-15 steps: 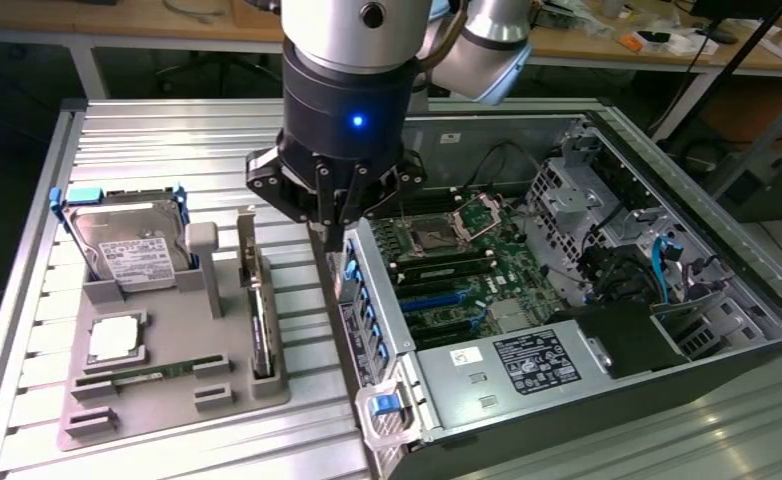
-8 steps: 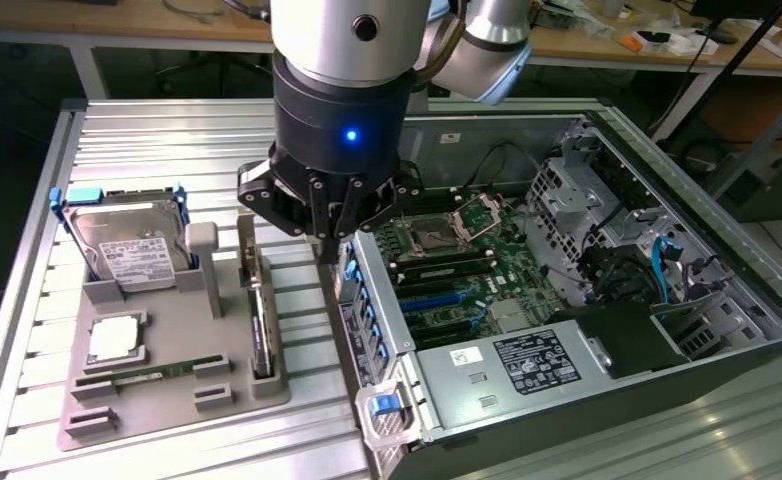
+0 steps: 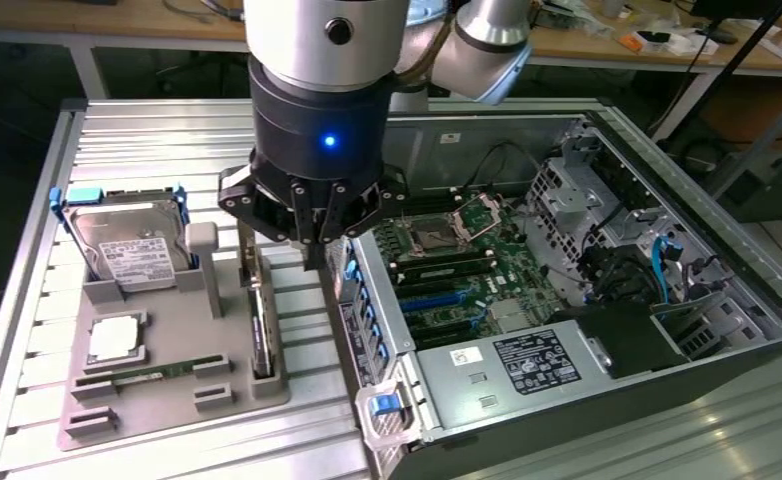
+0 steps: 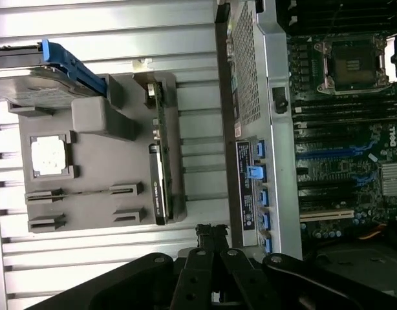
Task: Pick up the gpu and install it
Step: 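Reach for the gpu, then pick up the gpu and move the gpu toward the slot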
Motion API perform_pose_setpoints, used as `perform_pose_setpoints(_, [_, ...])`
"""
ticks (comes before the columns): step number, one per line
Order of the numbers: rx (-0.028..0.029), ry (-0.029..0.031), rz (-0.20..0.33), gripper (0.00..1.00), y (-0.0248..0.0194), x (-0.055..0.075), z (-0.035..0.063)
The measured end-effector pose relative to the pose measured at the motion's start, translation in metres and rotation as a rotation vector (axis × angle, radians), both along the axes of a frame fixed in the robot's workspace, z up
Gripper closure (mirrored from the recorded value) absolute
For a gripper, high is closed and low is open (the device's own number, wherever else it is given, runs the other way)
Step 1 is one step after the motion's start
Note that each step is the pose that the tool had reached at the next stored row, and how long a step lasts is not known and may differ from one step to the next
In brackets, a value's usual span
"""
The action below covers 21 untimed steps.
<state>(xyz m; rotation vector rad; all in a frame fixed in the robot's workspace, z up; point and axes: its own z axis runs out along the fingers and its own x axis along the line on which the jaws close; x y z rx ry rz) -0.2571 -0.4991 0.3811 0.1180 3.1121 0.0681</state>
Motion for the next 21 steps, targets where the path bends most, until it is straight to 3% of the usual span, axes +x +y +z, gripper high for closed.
perform_pose_setpoints(8, [0.0000,-0.0030,0.000,0.89,0.0000,-0.028,-0.0004])
perform_pose_setpoints(21, [-0.0004,-0.0030,0.000,0.89,0.0000,-0.028,-0.0004])
